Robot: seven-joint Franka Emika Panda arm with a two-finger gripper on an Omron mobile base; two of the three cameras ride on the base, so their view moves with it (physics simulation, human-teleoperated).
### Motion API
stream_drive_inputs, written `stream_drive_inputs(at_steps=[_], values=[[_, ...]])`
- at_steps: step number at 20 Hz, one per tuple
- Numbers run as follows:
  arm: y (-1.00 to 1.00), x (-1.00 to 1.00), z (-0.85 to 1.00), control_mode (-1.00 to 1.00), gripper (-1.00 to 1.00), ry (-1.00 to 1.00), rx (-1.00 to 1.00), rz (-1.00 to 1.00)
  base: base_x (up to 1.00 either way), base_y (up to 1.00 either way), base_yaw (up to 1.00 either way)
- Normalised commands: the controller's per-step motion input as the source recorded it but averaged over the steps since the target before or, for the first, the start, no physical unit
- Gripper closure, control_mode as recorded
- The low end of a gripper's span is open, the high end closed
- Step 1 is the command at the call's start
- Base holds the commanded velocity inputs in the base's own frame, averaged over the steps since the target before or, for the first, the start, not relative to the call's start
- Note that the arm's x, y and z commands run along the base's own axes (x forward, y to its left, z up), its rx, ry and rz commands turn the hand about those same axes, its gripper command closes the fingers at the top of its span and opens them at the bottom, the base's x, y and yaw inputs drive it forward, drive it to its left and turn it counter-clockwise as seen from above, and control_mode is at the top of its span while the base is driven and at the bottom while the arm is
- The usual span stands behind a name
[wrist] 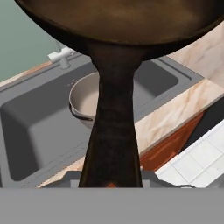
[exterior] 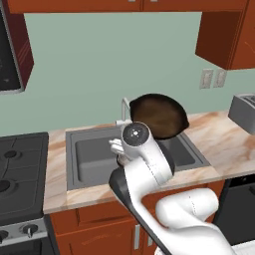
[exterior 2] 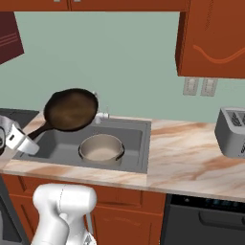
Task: Move the pot and pan from the stove into the sink.
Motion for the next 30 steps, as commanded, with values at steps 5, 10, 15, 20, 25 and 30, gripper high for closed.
stream_drive_inputs(at_steps=[5, 10, 15, 20, 25, 30], values=[[0.07, 0.33, 0.00, -1.00, 1.00, 0.00, 0.01, -0.06, 0.00, 0.00, 0.00], [0.14, 0.37, 0.00, -1.00, 1.00, 0.00, 0.01, -0.06, 0.00, 0.00, 0.00], [0.18, 0.18, 0.00, -1.00, 1.00, 0.00, 0.01, -0.04, 0.00, 0.00, 0.00], [0.07, -0.01, 0.00, -1.00, 1.00, 0.01, 0.00, 0.00, 0.00, 0.00, 0.00], [0.00, 0.00, 0.00, -1.00, 1.00, 0.00, 0.00, 0.00, 0.00, 0.00, 0.00], [-0.04, -0.04, 0.00, -1.00, 1.00, 0.07, 0.00, 0.02, 0.00, 0.00, 0.00]])
